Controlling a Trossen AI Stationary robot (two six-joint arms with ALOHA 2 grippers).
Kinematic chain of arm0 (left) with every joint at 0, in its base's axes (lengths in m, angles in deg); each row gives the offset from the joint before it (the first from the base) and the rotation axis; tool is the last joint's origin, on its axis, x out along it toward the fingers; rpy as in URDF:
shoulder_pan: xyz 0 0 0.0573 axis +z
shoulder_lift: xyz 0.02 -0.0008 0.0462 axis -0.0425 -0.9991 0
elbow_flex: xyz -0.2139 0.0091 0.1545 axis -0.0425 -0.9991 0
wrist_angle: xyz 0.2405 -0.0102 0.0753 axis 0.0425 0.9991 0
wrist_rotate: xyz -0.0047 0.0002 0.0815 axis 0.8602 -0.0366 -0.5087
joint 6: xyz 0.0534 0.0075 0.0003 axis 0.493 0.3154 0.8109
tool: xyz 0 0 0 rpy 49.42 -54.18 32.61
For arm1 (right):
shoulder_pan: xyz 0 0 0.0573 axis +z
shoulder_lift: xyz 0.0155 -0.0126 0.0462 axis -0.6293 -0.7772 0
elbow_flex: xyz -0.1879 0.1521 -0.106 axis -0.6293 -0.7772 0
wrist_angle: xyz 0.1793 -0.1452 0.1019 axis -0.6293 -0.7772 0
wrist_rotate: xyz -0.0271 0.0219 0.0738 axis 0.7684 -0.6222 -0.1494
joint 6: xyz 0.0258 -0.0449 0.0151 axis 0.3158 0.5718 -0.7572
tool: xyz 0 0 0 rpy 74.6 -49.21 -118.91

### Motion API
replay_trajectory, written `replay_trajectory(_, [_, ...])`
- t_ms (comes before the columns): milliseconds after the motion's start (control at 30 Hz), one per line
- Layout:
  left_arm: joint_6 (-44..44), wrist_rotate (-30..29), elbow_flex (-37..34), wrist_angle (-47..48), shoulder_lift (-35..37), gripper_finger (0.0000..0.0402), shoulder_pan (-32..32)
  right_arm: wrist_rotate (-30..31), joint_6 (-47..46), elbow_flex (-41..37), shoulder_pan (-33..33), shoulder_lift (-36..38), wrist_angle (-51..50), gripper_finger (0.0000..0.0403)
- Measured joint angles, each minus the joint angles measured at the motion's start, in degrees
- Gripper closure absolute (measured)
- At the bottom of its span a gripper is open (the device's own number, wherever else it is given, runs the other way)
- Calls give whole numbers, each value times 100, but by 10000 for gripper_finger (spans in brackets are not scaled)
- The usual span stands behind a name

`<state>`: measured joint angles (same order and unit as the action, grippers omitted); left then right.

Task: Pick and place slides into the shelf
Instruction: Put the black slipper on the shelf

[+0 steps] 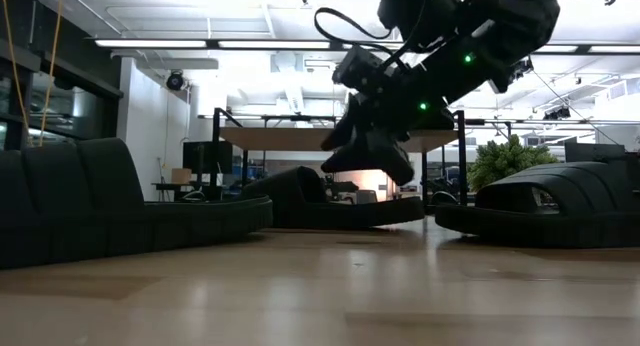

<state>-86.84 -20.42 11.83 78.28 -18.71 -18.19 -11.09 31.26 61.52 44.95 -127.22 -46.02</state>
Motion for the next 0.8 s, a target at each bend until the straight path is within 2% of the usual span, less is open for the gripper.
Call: replay_trajectory(800, [0,0,0,0,0,218,-1,-57,126,0,-92,-73,288,192])
